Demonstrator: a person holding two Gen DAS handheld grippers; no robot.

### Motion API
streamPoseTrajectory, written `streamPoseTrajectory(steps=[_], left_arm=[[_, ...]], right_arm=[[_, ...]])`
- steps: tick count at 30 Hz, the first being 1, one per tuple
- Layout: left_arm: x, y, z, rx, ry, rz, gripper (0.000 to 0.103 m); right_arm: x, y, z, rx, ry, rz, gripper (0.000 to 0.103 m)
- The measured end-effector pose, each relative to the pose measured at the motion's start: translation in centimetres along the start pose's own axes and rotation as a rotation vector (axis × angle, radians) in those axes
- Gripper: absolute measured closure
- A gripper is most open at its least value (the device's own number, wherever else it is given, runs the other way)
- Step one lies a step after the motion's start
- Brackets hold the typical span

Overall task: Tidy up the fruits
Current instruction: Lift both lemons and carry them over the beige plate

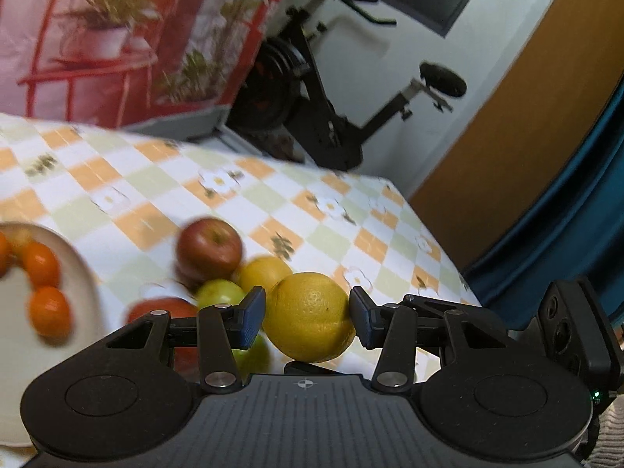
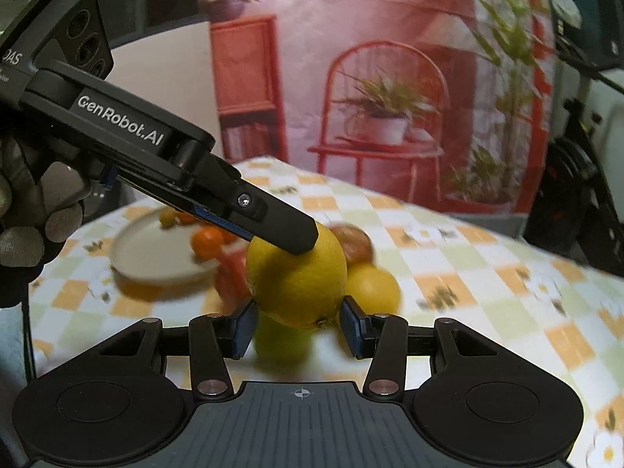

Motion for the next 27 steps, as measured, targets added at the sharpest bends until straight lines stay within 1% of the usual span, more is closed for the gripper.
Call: streamPoseTrajectory(steps=[6, 12, 17, 23, 27], left_arm=[[-3.9, -0.3, 3.5, -0.041, -0.052, -0.05, 0.053], [-6.9, 0.8, 7.5, -0.099, -0.115, -0.076, 0.053], [-8.4, 1.8, 11.0, -0.172, -0.144, -0.089, 0.053], [-9.3, 2.5, 14.5, -0.242, -0.166, -0.095, 0.053], [-9.7, 3.1, 16.1, -0.285, -0.177, -0.094, 0.053]], right_arm=[[2.9, -3.2, 4.4, -0.06, -0.057, 0.008, 0.06], [7.1, -4.9, 9.3, -0.124, -0.111, 0.058, 0.06], [10.9, -5.5, 12.8, -0.159, -0.141, 0.124, 0.06], [14.8, -6.0, 15.5, -0.211, -0.153, 0.191, 0.06], [16.8, -6.1, 16.8, -0.219, -0.174, 0.235, 0.06]])
Point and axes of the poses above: each gripper's, at about its wrist camera, not at the fingertips, and x roughly the way its jaws point, z to its left, y to its underside, the point moved 4 cm from there along x, roughly the way its jaws point, and after that the axes turned 10 degrees about x, right-handed, at the moved point
